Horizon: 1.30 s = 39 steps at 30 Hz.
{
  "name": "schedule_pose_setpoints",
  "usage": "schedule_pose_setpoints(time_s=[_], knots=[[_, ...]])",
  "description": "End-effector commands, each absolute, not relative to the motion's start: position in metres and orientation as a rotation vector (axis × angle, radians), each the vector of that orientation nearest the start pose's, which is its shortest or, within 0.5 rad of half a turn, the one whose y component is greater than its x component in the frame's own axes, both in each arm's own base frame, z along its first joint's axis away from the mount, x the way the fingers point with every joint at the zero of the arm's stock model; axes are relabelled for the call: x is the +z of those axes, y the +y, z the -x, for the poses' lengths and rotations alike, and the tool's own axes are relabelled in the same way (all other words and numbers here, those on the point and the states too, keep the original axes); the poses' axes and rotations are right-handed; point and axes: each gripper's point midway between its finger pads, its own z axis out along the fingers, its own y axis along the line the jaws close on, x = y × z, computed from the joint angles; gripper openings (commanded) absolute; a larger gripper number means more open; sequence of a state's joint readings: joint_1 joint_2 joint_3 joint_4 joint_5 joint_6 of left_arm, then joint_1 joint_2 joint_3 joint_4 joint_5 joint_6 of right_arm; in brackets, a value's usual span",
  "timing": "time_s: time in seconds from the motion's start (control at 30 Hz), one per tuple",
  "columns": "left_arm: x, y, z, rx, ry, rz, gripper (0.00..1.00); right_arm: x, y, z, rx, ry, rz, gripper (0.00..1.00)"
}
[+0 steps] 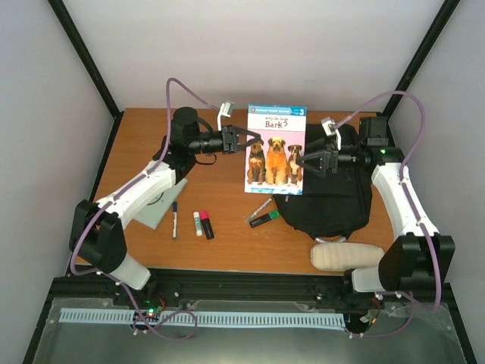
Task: Pack the student bag
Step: Pick up the book from the center of the board.
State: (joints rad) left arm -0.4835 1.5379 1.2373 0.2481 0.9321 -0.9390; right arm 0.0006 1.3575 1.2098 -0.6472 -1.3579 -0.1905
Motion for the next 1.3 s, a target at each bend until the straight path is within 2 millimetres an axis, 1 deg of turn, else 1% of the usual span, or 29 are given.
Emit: schedule_pose_setpoints(time_s=[0.0, 0.07, 0.1, 0.2, 0.27, 0.37, 0.47, 0.57, 0.63, 0.7, 0.77, 0.9, 0.93, 1.07, 1.17, 1.27], knots=[[0.388, -0.33, -0.324, -1.781, 1.752, -0.509, 0.01, 0.351, 0.171, -0.268, 1.64, 1.616, 0.87, 1.0], [0.382, -0.33, -0.325, -1.769, 1.757, -0.511, 0.01, 0.353, 0.171, -0.264, 1.666, 1.589, 0.86, 1.0], [0.378, -0.33, -0.326, -1.761, 1.763, -0.513, 0.01, 0.351, 0.171, -0.264, 1.676, 1.588, 0.85, 1.0], [0.37, -0.331, -0.328, -1.75, 1.798, -0.502, 0.01, 0.337, 0.172, -0.271, 1.677, 1.619, 0.842, 1.0], [0.377, -0.329, -0.321, -1.766, 1.785, -0.516, 0.01, 0.325, 0.172, -0.282, 1.668, 1.691, 0.821, 1.0], [0.39, -0.321, -0.308, -1.73, 1.755, -0.549, 0.01, 0.301, 0.171, -0.295, 1.609, 1.837, 0.784, 1.0], [0.404, -0.315, -0.293, -1.723, 1.724, -0.585, 0.01, 0.284, 0.164, -0.312, 1.379, 1.967, 0.73, 1.0], [0.409, -0.312, -0.286, -1.722, 1.722, -0.604, 0.01, 0.294, 0.158, -0.309, 1.213, 1.957, 0.715, 1.0], [0.411, -0.311, -0.285, -1.722, 1.719, -0.604, 0.01, 0.304, 0.159, -0.301, 1.192, 1.924, 0.727, 1.0], [0.417, -0.311, -0.281, -1.74, 1.699, -0.605, 0.01, 0.312, 0.162, -0.29, 1.245, 1.875, 0.758, 1.0], [0.424, -0.309, -0.278, -1.747, 1.67, -0.609, 0.01, 0.32, 0.168, -0.28, 1.358, 1.819, 0.798, 1.0], [0.436, -0.309, -0.272, -1.75, 1.625, -0.629, 0.01, 0.336, 0.177, -0.271, 1.518, 1.739, 0.865, 1.0], [0.438, -0.309, -0.272, -1.751, 1.617, -0.632, 0.01, 0.337, 0.179, -0.27, 1.548, 1.73, 0.874, 1.0], [0.438, -0.314, -0.277, -1.771, 1.62, -0.642, 0.01, 0.346, 0.191, -0.262, 1.596, 1.681, 0.936, 1.0], [0.434, -0.319, -0.283, -1.779, 1.621, -0.658, 0.01, 0.347, 0.199, -0.259, 1.604, 1.673, 0.966, 1.0], [0.427, -0.324, -0.29, -1.778, 1.634, -0.674, 0.01, 0.353, 0.201, -0.253, 1.634, 1.648, 0.978, 1.0]])
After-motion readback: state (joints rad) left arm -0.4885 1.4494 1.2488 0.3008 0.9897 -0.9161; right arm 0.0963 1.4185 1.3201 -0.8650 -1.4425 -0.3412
